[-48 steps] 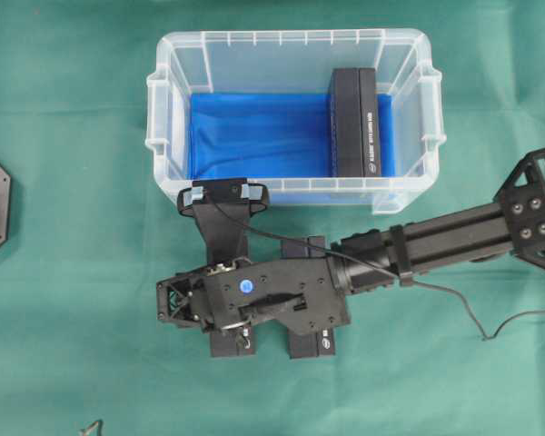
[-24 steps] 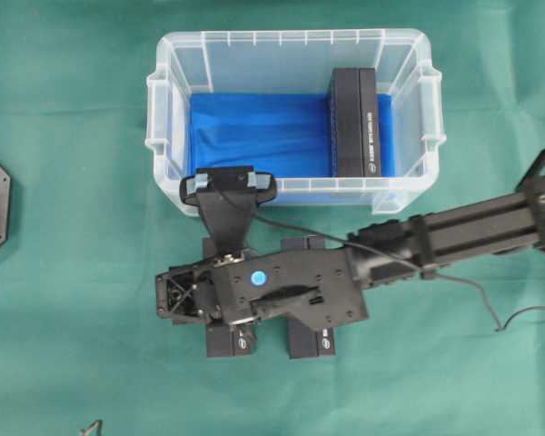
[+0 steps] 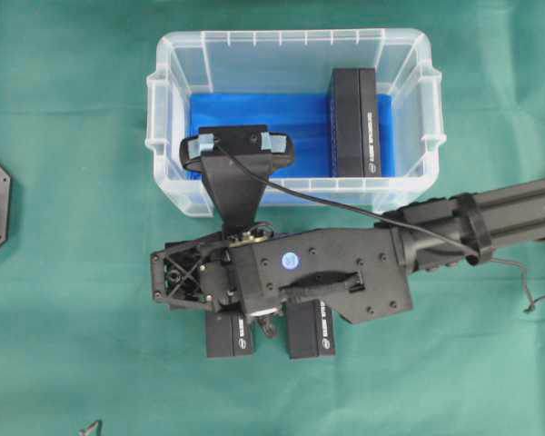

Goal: Take the box out of the case with the right arm.
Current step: 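Carry the box toward the viewer and lower it left of the first box, then open the right gripper and withdraw it to the right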

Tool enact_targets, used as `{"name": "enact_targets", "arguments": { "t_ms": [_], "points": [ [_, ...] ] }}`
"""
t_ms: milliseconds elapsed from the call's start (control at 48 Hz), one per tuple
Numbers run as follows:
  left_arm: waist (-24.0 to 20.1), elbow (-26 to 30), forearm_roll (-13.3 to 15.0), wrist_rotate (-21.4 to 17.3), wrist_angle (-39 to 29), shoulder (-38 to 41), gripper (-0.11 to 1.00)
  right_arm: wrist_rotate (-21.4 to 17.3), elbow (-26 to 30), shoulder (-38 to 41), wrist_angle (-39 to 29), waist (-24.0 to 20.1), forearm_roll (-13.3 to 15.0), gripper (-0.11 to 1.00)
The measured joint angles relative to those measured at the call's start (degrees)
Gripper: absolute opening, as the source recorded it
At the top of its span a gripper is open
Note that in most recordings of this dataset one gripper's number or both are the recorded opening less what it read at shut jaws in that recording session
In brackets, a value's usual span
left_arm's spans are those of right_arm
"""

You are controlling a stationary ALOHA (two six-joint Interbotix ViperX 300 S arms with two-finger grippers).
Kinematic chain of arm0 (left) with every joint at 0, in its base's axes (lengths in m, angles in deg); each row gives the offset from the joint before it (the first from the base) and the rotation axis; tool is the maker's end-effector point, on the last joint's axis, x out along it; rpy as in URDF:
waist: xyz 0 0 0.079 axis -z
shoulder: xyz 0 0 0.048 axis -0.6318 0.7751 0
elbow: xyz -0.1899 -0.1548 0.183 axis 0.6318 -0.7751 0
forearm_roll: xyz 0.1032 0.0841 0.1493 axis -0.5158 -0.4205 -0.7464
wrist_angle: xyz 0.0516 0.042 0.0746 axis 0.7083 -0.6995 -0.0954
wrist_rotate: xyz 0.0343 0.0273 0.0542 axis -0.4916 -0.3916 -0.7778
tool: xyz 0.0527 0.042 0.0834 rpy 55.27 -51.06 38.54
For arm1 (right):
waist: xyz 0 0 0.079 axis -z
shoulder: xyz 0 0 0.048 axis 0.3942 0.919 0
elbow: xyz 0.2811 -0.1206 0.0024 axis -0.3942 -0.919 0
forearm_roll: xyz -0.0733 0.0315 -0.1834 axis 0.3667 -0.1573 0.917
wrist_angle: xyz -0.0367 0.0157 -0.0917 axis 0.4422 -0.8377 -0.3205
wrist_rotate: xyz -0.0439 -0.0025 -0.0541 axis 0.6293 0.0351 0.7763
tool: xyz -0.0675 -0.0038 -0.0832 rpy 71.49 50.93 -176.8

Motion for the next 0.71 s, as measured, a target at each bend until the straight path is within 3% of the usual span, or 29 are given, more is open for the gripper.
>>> {"name": "enact_targets", "arguments": {
  "t_ms": [354,708],
  "points": [
    [-0.1,0.0,0.0,0.1,0.0,0.0,0.00,2.3,-0.9,-2.7,-4.1,-0.2,-0.5,0.90],
    [-0.1,0.0,0.0,0.1,0.0,0.1,0.00,-1.5,-14.3,-14.6,-5.2,-2.9,-0.5,0.90]
  ]
}}
